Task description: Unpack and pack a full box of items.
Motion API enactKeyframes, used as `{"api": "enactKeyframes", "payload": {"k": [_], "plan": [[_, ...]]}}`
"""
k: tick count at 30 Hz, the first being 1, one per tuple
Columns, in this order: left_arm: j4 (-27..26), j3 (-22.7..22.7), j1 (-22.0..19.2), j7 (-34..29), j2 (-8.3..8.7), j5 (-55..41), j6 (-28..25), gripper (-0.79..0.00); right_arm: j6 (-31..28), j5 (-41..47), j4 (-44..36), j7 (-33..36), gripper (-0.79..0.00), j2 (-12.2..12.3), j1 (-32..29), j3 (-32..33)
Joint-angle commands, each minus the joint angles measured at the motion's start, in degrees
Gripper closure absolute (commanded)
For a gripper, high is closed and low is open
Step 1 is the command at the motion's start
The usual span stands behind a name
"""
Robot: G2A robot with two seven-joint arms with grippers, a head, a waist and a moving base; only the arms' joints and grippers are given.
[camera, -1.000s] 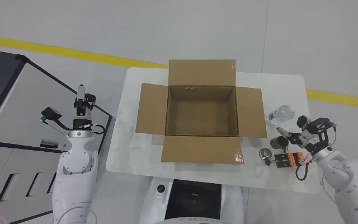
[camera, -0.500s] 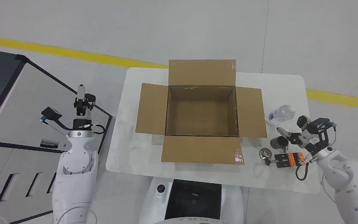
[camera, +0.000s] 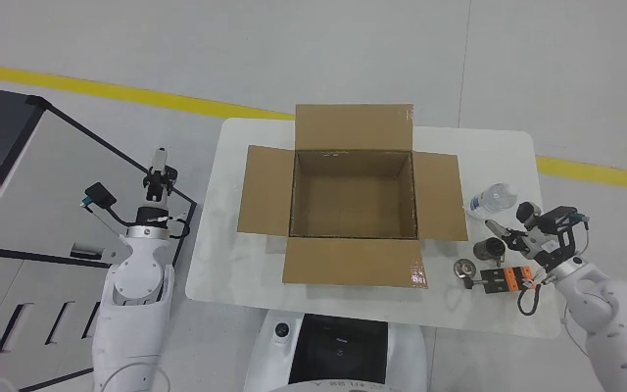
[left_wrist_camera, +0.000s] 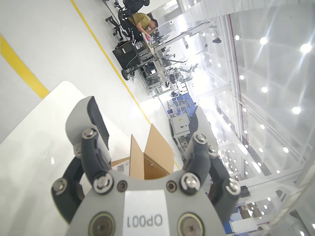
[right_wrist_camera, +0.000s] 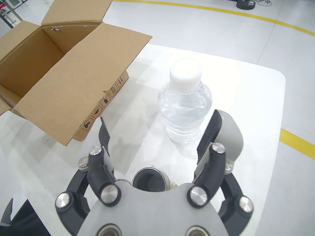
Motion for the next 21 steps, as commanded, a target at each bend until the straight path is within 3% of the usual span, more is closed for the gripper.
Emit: {"api": "enactKeyframes", "payload": {"k": [1,2,3,4,5,6,9,10,11,12,13,21], "plan": [[0.1,0.0,0.0,0.1,-0.01,-0.2,-0.6,-0.785,0.0,0.0,0.0,0.0,-0.560,0.0,0.0,0.0],[0.1,0.0,0.0,0.1,-0.01,-0.2,-0.6,-0.785,0.0,0.0,0.0,0.0,-0.391,0.0,0.0,0.0],[0.1,0.0,0.0,0.1,-0.01,-0.2,-0.6,0.000,0.0,0.0,0.0,0.0,0.000,0.0,0.0,0.0],[0.1,0.0,0.0,0.1,-0.01,-0.2,-0.6,0.000,0.0,0.0,0.0,0.0,0.000,0.0,0.0,0.0],[0.1,0.0,0.0,0.1,-0.01,-0.2,-0.6,-0.785,0.0,0.0,0.0,0.0,-0.289,0.0,0.0,0.0],[0.1,0.0,0.0,0.1,-0.01,-0.2,-0.6,-0.785,0.0,0.0,0.0,0.0,-0.779,0.0,0.0,0.0],[0.1,0.0,0.0,0.1,-0.01,-0.2,-0.6,-0.785,0.0,0.0,0.0,0.0,-0.779,0.0,0.0,0.0],[0.1,0.0,0.0,0.1,-0.01,-0.2,-0.6,-0.785,0.3,0.0,-0.2,-0.1,-0.637,0.0,-0.1,0.1],[0.1,0.0,0.0,0.1,-0.01,-0.2,-0.6,-0.785,1.6,0.0,-0.4,-0.8,-0.573,-0.1,-0.2,0.6],[0.1,0.0,0.0,0.1,-0.01,-0.2,-0.6,-0.785,2.3,-0.6,-0.7,-1.2,-0.640,-0.1,-0.5,0.9],[0.1,0.0,0.0,0.1,-0.01,-0.2,-0.6,-0.785,2.5,-2.0,-1.5,-1.8,-0.785,0.0,-1.1,1.1],[0.1,0.0,0.0,0.1,-0.01,-0.2,-0.6,-0.785,7.0,-5.6,-4.5,-5.3,-0.785,0.0,-5.3,5.1]]}}
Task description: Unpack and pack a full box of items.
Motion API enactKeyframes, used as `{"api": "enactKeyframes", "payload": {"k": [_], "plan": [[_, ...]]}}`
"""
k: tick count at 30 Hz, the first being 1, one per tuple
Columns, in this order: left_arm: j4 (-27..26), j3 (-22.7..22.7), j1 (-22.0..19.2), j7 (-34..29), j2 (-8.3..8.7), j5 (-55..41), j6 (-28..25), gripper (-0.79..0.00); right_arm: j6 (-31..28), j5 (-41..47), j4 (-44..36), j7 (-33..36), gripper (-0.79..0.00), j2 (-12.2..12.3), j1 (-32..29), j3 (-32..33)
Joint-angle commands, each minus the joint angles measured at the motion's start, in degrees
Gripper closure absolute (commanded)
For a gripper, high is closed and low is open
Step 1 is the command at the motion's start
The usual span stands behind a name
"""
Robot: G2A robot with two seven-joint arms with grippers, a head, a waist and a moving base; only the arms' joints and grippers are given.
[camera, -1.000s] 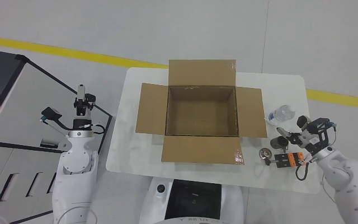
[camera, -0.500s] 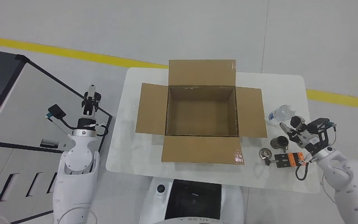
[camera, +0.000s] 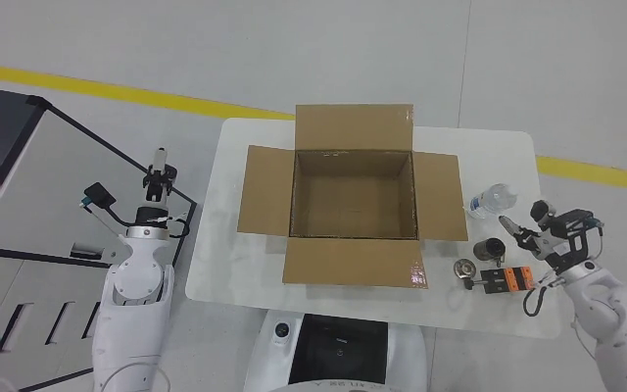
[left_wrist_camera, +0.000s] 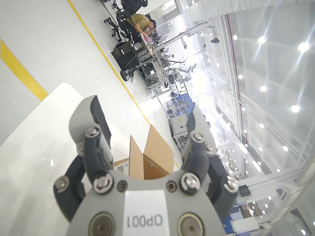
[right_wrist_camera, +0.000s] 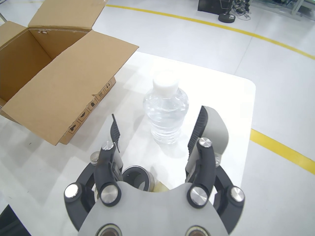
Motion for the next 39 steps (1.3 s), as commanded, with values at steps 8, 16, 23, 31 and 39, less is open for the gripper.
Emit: {"api": "enactKeyframes", "payload": {"k": [8,16,23,31,39], "plan": [[0.0,0.0,0.0,0.0,0.00,0.0,0.0,-0.785,4.2,-1.7,2.1,-0.4,-0.785,-0.9,2.5,-2.1],[0.0,0.0,0.0,0.0,0.00,0.0,0.0,-0.785,2.4,-2.1,10.0,0.3,-0.785,-2.0,10.7,-7.5],[0.0,0.0,0.0,0.0,0.00,0.0,0.0,-0.785,2.7,-4.1,16.4,-0.8,-0.785,-3.3,16.8,-12.6],[0.0,0.0,0.0,0.0,0.00,0.0,0.0,-0.785,2.1,-3.7,24.7,-2.9,-0.785,-5.0,23.2,-17.5],[0.0,0.0,0.0,0.0,0.00,0.0,0.0,-0.785,-0.8,-2.5,31.6,-5.2,-0.785,-6.5,27.7,-20.5]]}}
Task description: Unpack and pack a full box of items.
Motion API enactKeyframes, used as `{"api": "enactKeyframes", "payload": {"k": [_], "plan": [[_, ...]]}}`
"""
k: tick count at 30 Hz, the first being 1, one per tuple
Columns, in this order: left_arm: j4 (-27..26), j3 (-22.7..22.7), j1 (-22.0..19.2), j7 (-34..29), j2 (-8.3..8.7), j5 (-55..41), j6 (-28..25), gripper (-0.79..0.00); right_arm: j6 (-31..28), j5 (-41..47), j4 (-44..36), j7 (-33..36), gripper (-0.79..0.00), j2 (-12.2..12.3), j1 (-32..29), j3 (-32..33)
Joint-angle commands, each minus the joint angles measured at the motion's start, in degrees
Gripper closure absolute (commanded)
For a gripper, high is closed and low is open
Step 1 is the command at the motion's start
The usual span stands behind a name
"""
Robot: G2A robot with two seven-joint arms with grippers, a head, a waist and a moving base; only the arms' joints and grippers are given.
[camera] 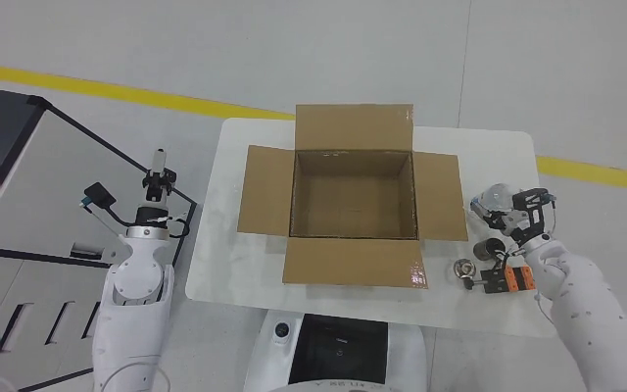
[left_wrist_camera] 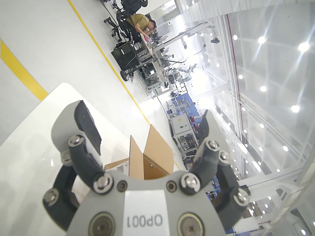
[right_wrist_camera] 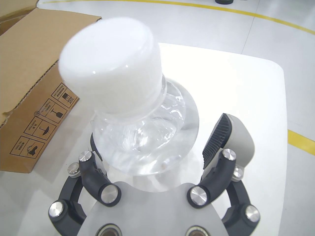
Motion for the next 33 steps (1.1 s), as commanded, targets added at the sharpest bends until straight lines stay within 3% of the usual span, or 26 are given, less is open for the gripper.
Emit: {"api": "enactKeyframes", "payload": {"k": [1,3,4,5,6,7,8,17,22,25,33], "plan": [[0.0,0.0,0.0,0.0,0.00,0.0,0.0,-0.785,-0.3,-0.2,1.6,-0.6,-0.785,-0.4,1.1,-0.9],[0.0,0.0,0.0,0.0,0.00,0.0,0.0,-0.785,-0.4,-0.3,2.9,-1.5,-0.751,-0.7,2.0,-1.6],[0.0,0.0,0.0,0.0,0.00,0.0,0.0,-0.785,-0.3,-0.6,3.5,-1.9,-0.631,-0.9,2.4,-2.0],[0.0,0.0,0.0,0.0,0.00,0.0,0.0,-0.785,-0.3,-0.7,4.1,-2.3,-0.394,-1.1,2.8,-2.3],[0.0,0.0,0.0,0.0,0.00,0.0,0.0,-0.785,-0.4,-0.9,4.6,-2.7,-0.320,-1.2,3.2,-2.6],[0.0,0.0,0.0,0.0,0.00,0.0,0.0,-0.785,-0.3,-1.4,5.2,-3.1,-0.055,-1.3,3.5,-2.9],[0.0,0.0,0.0,0.0,0.00,0.0,0.0,-0.785,-0.4,-1.6,5.7,-3.6,0.000,-1.5,3.8,-3.2],[0.0,0.0,0.0,0.0,0.00,0.0,0.0,-0.785,0.7,-4.4,8.2,-9.3,0.000,-2.0,4.8,-4.5],[0.0,0.0,0.0,0.0,0.00,0.0,0.0,-0.785,-0.8,-6.5,5.9,-12.6,0.000,-0.4,5.1,-0.9],[0.0,0.0,0.0,0.0,0.00,0.0,0.0,-0.785,-5.9,-8.0,4.4,-9.9,0.000,0.9,4.7,1.0],[0.0,0.0,0.0,0.0,0.00,0.0,0.0,-0.785,-6.0,-8.5,4.0,-8.8,0.000,1.7,1.3,2.7]]}}
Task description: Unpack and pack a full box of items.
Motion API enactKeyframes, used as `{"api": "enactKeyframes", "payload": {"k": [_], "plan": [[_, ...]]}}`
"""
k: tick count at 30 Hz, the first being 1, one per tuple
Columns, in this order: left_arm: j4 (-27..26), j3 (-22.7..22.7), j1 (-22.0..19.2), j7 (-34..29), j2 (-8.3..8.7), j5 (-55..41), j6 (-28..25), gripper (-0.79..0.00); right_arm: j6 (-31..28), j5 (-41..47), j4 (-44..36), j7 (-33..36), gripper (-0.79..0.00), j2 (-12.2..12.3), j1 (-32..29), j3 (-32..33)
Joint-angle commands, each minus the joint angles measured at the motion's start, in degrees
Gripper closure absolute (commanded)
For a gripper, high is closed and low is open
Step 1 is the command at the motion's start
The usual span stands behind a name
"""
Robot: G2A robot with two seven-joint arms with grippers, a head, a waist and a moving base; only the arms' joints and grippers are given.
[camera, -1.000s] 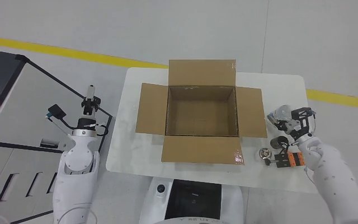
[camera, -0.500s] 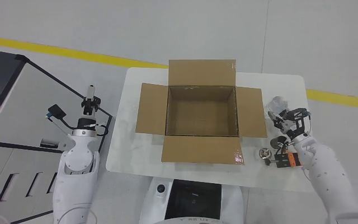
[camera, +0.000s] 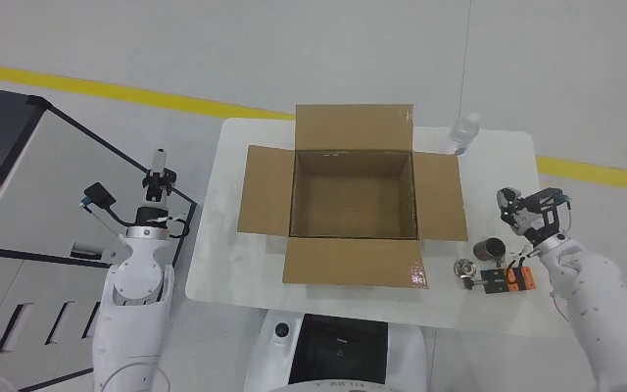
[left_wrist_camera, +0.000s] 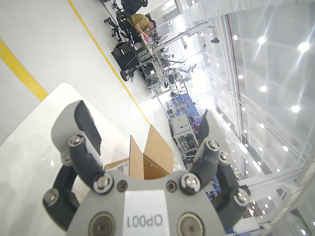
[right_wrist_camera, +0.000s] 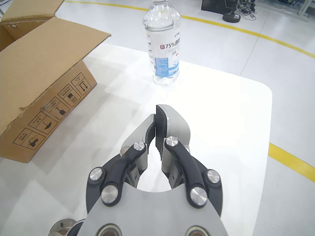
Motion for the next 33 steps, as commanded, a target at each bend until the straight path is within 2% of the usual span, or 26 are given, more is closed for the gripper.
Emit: {"api": "enactKeyframes", "payload": {"k": [1,5,6,7,8,9,10,11,12,13,18,26,33], "plan": [[0.0,0.0,0.0,0.0,0.00,0.0,0.0,-0.785,0.2,0.4,0.2,0.2,0.000,0.0,-0.4,0.2],[0.0,0.0,0.0,0.0,0.00,0.0,0.0,-0.785,0.2,1.6,-0.3,-1.8,0.000,-0.1,-0.9,0.6],[0.0,0.0,0.0,0.0,0.00,0.0,0.0,-0.785,-0.1,1.9,-0.6,-2.7,-0.034,-0.1,-0.8,0.8],[0.0,0.0,0.0,0.0,0.00,0.0,0.0,-0.785,-0.2,1.7,-0.8,-3.3,-0.129,0.0,-0.9,0.9],[0.0,0.0,0.0,0.0,0.00,0.0,0.0,-0.785,-0.8,1.7,-1.2,-3.8,-0.271,0.0,-0.8,0.9],[0.0,0.0,0.0,0.0,0.00,0.0,0.0,-0.785,-0.7,1.8,-1.7,-4.4,-0.376,0.0,-0.5,1.0],[0.0,0.0,0.0,0.0,0.00,0.0,0.0,-0.785,-0.5,1.9,-2.0,-4.7,-0.539,-0.1,-0.2,0.9],[0.0,0.0,0.0,0.0,0.00,0.0,0.0,-0.785,-0.3,2.1,-2.1,-4.3,-0.606,-0.3,0.3,0.6],[0.0,0.0,0.0,0.0,0.00,0.0,0.0,-0.785,0.1,2.5,-2.4,-3.7,-0.760,-0.6,1.2,0.1],[0.0,0.0,0.0,0.0,0.00,0.0,0.0,-0.785,0.2,3.2,-2.6,-3.0,-0.785,-0.9,2.2,-0.4],[0.0,0.0,0.0,0.0,0.00,0.0,0.0,-0.785,2.1,5.7,-1.5,0.2,-0.785,-2.4,7.7,-2.9],[0.0,0.0,0.0,0.0,0.00,0.0,0.0,-0.785,0.9,8.5,3.4,2.9,-0.785,-4.1,15.1,-5.5],[0.0,0.0,0.0,0.0,0.00,0.0,0.0,-0.785,1.8,7.9,6.5,1.9,-0.785,-5.6,20.0,-8.0]]}}
